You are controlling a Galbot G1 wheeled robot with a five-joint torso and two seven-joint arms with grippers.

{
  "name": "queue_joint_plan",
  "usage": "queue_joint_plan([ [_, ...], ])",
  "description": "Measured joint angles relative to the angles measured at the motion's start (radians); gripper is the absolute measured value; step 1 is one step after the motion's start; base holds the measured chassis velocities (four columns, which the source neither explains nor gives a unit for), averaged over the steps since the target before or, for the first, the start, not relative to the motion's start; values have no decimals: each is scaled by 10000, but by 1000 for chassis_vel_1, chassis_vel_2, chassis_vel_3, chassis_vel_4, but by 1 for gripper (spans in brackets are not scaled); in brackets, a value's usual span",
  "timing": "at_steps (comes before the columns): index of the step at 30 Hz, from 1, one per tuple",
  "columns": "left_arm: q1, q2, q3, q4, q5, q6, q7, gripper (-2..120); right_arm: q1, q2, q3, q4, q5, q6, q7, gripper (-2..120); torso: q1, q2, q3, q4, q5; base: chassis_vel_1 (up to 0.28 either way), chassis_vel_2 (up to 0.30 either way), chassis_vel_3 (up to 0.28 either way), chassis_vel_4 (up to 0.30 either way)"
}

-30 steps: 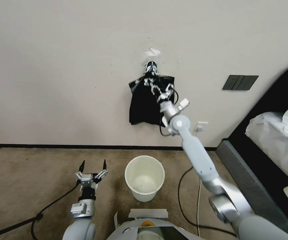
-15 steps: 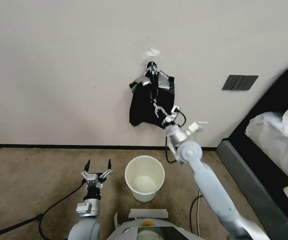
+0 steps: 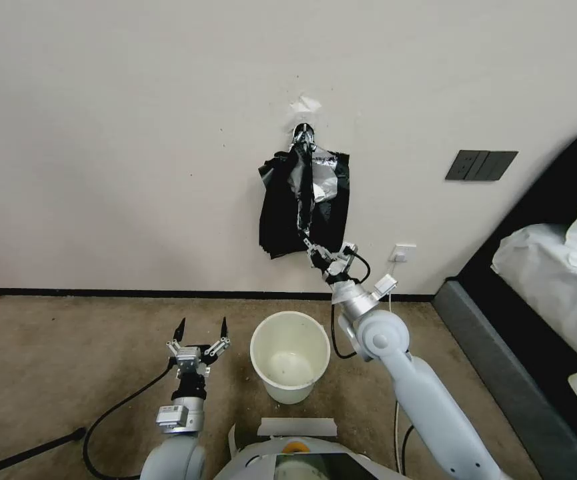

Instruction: Place a trash bag onto the trash bin.

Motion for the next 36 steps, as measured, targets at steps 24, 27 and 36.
queue_joint_plan([
  [24, -93, 326, 659, -473, 36, 136, 17, 100, -2308, -255, -141, 912, -1749, -53, -327, 0, 0, 0, 1, 0, 0, 0, 0, 0, 0],
  [27, -154, 534, 792, -640, -98, 255, 17, 100, -2448, -311, -150, 988, -1829, -48, -350, 0, 0, 0, 1, 0, 0, 0, 0, 0, 0],
  [36, -645, 2102, 1081, -1583, -1348, 897, 57, 100, -2554, -622, -466, 1124, -1959, -14, -408, 0, 0, 0, 0, -2, -1, 0, 0, 0, 0],
])
